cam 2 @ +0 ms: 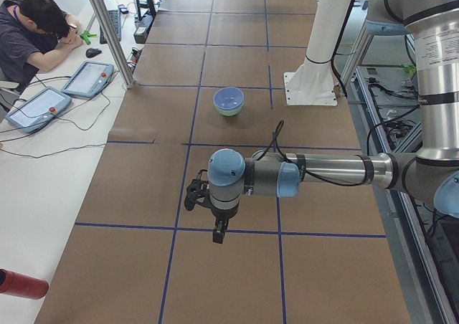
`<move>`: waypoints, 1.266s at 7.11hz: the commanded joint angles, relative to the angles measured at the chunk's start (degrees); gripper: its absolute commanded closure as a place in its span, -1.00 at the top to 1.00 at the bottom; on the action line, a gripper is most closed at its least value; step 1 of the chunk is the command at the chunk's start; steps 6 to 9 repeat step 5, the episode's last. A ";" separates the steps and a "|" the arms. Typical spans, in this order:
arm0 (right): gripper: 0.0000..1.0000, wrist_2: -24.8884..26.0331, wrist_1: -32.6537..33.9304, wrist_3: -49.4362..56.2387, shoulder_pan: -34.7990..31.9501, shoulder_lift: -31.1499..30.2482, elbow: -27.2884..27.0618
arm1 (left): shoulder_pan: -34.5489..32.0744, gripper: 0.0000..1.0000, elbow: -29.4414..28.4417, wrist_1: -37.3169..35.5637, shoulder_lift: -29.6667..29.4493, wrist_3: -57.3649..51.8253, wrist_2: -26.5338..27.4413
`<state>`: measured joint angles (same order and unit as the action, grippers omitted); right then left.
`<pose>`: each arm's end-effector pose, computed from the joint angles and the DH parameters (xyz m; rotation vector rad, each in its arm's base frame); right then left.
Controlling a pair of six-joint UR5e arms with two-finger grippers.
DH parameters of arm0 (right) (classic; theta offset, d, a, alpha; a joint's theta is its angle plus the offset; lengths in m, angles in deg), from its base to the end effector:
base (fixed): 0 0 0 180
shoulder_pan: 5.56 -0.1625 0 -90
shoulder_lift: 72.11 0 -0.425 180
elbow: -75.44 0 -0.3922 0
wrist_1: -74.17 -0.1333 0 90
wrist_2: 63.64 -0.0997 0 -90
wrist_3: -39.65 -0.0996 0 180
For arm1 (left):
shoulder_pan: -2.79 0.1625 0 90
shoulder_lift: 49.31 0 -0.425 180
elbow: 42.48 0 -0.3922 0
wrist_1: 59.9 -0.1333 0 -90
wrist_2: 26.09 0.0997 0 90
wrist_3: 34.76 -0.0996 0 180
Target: Stack blue bowl on green bowl
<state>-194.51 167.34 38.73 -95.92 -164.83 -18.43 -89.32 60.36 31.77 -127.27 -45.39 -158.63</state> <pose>0.0711 -0.4685 0.6579 -0.0372 -0.7131 0.0340 -0.0809 -0.4036 0.6417 0.1234 0.7340 0.1578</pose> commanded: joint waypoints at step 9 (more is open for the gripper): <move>1.00 0.00 0.00 0.04 0.00 0.00 0.00 | 0.00 1.00 0.09 0.00 0.35 0.00 0.00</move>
